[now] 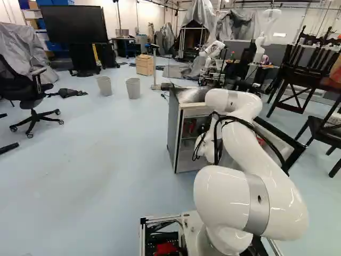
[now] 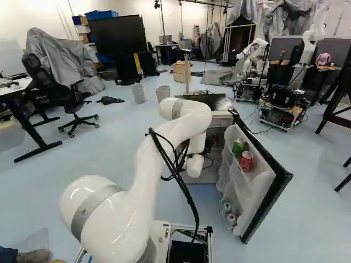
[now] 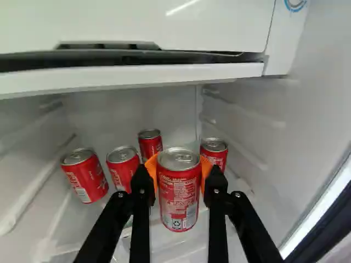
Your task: Grab a drink from the fridge
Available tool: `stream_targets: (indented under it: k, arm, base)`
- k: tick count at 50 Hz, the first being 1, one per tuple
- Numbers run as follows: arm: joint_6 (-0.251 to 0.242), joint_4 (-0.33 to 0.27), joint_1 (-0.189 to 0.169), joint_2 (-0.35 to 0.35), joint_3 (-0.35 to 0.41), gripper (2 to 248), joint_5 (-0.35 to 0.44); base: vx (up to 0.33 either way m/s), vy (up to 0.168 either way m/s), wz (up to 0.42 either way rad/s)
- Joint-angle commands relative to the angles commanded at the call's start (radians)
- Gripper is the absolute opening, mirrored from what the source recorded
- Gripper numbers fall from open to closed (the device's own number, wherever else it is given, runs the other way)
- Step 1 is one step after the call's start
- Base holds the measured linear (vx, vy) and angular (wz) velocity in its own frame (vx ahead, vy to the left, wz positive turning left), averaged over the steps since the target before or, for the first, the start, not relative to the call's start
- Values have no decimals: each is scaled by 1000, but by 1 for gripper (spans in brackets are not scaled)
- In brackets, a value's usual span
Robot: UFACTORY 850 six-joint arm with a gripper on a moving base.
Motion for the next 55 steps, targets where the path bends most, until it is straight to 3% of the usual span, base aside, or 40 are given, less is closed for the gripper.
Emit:
stream_targets:
  k: [24, 55]
  arm:
    - [0, 0, -7, 166, 230, 97, 0]
    - [0, 0, 12, 371, 496, 97, 0]
  base:
    - [0, 0, 0]
    - [0, 0, 0]
